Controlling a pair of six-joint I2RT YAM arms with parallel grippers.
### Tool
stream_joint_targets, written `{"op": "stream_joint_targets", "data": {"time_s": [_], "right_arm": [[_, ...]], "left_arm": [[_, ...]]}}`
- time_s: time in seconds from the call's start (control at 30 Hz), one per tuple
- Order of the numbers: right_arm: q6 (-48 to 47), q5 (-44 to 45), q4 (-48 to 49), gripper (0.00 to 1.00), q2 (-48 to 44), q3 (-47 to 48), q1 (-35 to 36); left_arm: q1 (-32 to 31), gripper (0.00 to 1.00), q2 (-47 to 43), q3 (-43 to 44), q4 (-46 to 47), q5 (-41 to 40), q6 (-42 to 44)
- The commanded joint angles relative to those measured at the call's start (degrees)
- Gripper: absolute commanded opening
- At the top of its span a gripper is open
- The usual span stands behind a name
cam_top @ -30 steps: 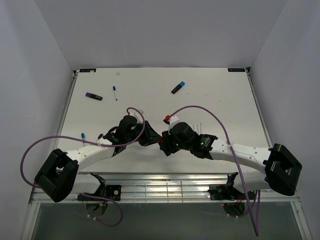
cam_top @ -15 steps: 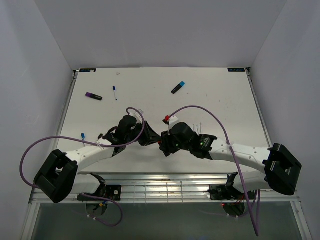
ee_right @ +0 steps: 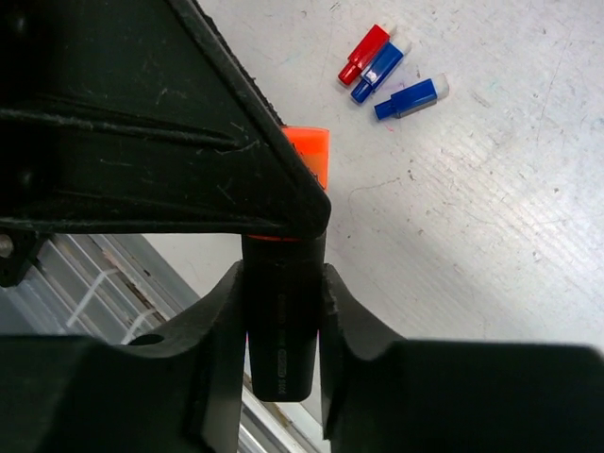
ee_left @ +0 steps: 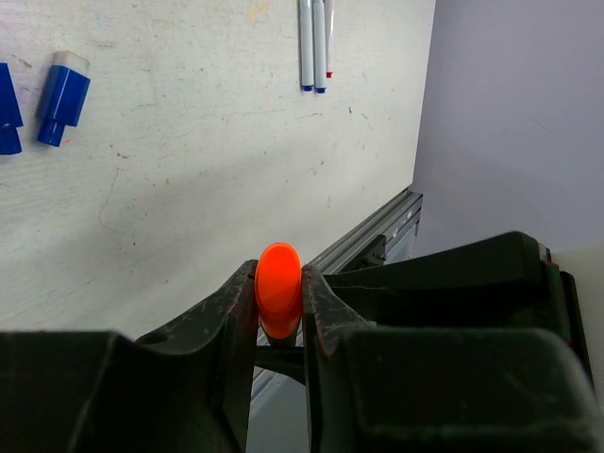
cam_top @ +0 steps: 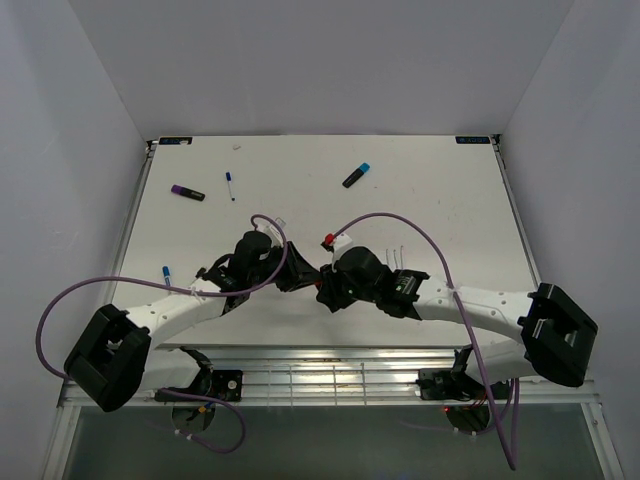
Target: Open the pen caps
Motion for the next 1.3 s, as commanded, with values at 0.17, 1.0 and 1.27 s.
{"op": "stream_joint_targets", "data": {"time_s": [0.17, 1.0, 1.27], "right_arm": [[-1.97, 11.43, -4.0, 0.08, 4.45, 1.98, 0.92], [-1.28, -7.19, 4.13, 0.08, -6.69, -4.69, -9.33], [-1.0, -24.45, 7.75, 0.08, -8.73, -8.12, -14.11]], "left_arm": [[-0.12, 0.0, 1.98, 7.76, -9.63, -4.02, -1.52], [3.4, 0.0, -0.99, 6.47, -3.59, -1.83, 2.87], [7.61, 0.0, -6.27, 4.97, -6.13, -2.8, 4.98]]}}
